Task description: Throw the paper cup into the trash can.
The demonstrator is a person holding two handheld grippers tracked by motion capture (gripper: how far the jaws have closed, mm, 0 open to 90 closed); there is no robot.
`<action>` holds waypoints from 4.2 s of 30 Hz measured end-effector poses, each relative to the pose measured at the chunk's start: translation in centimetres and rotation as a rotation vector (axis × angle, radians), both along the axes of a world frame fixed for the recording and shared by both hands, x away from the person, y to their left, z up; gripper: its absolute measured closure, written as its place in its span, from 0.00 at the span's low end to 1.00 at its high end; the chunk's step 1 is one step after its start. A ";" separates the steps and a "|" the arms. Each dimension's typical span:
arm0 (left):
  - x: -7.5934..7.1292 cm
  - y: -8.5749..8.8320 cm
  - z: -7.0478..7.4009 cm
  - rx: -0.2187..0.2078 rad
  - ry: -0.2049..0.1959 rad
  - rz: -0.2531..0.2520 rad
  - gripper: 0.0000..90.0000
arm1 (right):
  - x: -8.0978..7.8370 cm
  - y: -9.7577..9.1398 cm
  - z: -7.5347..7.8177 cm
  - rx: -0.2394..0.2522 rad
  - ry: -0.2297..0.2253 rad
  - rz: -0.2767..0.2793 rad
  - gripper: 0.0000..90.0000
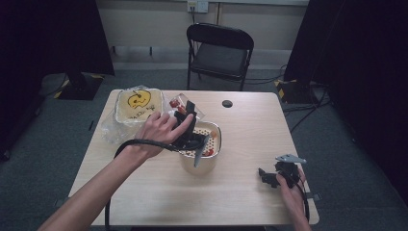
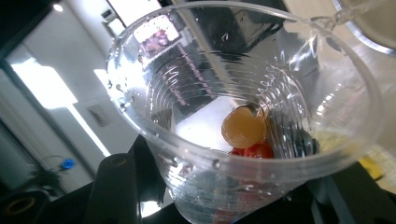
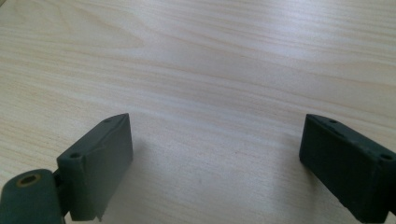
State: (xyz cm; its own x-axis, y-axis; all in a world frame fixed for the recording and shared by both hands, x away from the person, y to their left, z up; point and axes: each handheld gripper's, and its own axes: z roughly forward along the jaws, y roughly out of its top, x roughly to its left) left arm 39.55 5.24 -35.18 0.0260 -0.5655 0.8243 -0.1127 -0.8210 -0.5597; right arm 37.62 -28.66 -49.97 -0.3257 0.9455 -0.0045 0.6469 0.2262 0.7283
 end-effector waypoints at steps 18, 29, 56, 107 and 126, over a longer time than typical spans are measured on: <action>-0.7 -0.5 -0.6 0.325 -0.166 -0.044 0.51 | 0.0 0.0 0.0 0.000 -0.001 0.000 0.10; 0.6 -0.2 0.1 0.016 0.013 0.040 0.51 | 0.0 0.0 0.0 0.000 0.000 -0.001 0.10; 3.2 9.1 4.2 -1.602 0.847 0.098 0.52 | 0.2 0.0 0.0 -0.004 -0.003 0.005 0.10; 11.0 19.8 6.6 -1.923 0.763 0.364 0.20 | 0.1 0.0 0.0 -0.005 -0.003 0.004 0.10; 4.1 19.8 5.8 -1.855 0.835 0.252 0.32 | 0.1 0.0 0.0 -0.005 -0.003 0.003 0.10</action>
State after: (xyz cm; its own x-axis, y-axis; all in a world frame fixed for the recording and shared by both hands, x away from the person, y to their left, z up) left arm 43.70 24.99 -29.43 0.5496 0.8346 0.0378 0.3373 -0.2631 0.9039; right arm 37.77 -28.65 -50.00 -0.3286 0.9444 -0.0106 0.6439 0.2323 0.7290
